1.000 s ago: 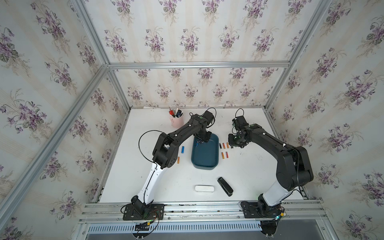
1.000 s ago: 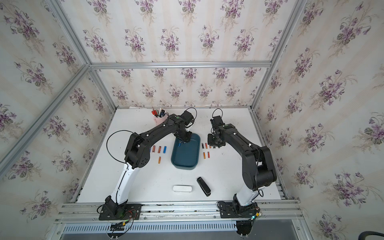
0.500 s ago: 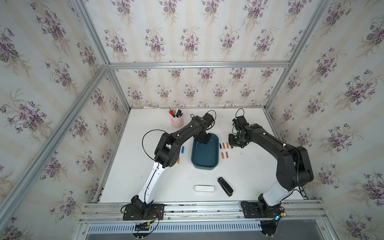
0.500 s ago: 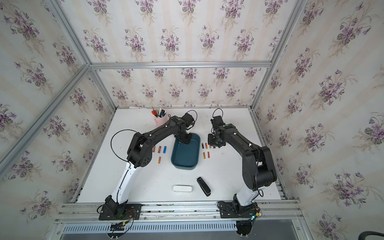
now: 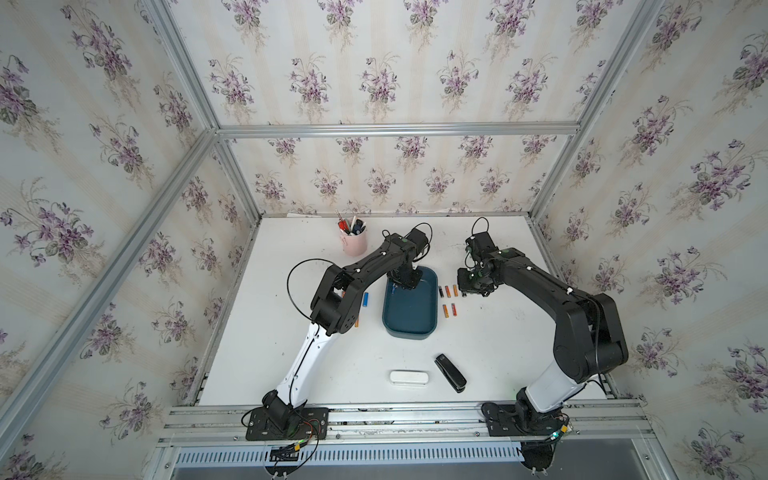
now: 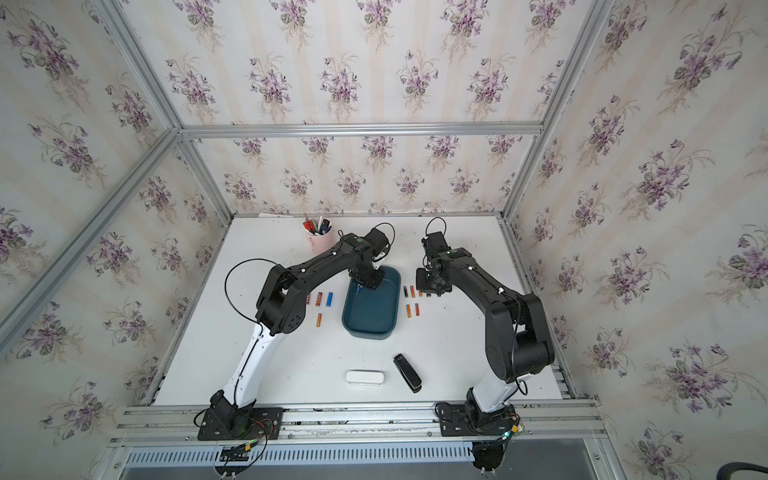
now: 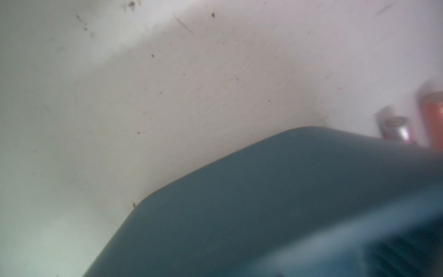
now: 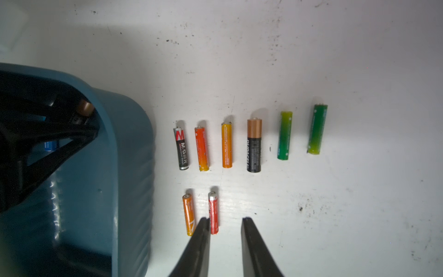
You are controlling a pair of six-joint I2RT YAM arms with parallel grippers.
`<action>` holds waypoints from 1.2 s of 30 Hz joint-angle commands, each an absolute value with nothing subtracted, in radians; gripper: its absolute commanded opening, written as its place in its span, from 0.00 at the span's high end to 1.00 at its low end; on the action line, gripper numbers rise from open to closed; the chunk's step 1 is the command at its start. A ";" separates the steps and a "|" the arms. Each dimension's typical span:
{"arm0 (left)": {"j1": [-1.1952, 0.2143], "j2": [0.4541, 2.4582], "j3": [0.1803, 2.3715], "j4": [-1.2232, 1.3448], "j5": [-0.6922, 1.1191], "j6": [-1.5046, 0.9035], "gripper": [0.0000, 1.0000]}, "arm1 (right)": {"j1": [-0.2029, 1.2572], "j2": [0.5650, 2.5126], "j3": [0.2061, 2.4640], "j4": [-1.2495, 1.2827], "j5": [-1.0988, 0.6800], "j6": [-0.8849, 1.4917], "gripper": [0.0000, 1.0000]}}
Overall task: Take the batteries out of the storage box
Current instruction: Pick up the battery from the storage box.
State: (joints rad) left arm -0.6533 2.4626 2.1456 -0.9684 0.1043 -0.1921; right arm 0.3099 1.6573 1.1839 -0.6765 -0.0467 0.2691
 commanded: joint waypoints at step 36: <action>-0.554 2.021 1.760 -0.865 0.228 -0.353 0.87 | 0.314 1.611 1.151 -0.641 -0.090 0.286 0.72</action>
